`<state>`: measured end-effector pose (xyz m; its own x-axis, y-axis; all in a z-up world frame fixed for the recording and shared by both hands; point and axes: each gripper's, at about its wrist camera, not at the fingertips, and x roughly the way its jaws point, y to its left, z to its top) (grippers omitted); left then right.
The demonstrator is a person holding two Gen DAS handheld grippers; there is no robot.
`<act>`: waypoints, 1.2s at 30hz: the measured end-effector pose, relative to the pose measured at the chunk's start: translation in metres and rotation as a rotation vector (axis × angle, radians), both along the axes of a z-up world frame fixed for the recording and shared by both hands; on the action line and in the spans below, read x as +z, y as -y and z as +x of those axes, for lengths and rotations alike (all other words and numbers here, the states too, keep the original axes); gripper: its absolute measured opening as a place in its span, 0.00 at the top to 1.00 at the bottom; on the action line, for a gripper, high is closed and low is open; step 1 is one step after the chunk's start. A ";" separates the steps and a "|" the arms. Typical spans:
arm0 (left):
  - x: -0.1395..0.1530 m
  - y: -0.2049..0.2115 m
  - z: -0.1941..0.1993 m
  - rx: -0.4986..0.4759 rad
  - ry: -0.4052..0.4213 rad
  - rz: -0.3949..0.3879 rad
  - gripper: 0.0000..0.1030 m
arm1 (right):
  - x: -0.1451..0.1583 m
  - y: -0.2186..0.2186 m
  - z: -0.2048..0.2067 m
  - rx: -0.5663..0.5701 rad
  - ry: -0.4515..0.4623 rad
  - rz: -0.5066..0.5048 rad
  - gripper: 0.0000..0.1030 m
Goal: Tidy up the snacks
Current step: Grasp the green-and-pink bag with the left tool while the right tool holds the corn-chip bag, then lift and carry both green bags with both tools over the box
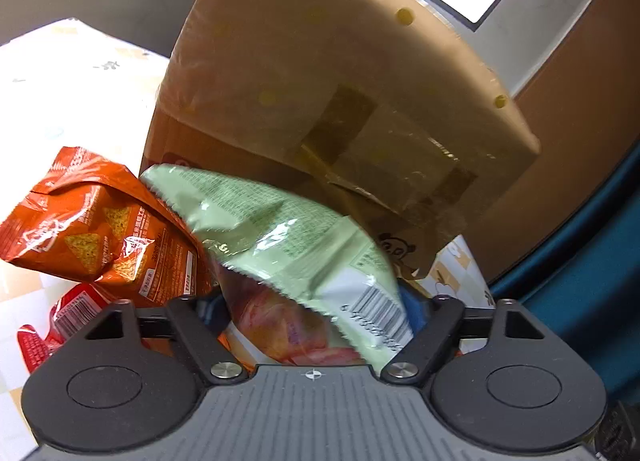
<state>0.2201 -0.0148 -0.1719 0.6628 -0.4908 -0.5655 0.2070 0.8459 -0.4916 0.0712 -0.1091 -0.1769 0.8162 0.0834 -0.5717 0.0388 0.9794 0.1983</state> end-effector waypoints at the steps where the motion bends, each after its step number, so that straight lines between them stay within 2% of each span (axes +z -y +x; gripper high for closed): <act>1: 0.003 -0.002 -0.005 0.011 0.017 0.011 0.24 | 0.000 0.000 0.000 0.003 -0.001 0.011 0.20; 8: 0.019 -0.027 -0.033 0.086 0.103 0.037 0.24 | 0.003 -0.005 -0.003 0.009 0.021 0.019 0.21; 16: 0.040 -0.045 -0.064 0.140 0.201 0.102 0.25 | 0.013 -0.010 -0.007 -0.013 0.059 -0.001 0.21; 26: 0.054 -0.059 -0.090 0.168 0.269 0.084 0.25 | 0.031 -0.017 -0.016 -0.024 0.113 -0.032 0.21; 31: 0.065 -0.068 -0.107 0.184 0.314 0.082 0.25 | 0.047 -0.022 -0.020 -0.025 0.173 -0.067 0.21; 36: 0.085 -0.073 -0.116 0.188 0.400 0.085 0.25 | 0.069 -0.021 -0.023 -0.014 0.259 -0.112 0.21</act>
<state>0.1045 0.0582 -0.0870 0.9108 -0.3035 -0.2799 0.2051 0.9210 -0.3312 0.0478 -0.0880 -0.1078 0.9371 0.0189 -0.3486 0.0150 0.9954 0.0942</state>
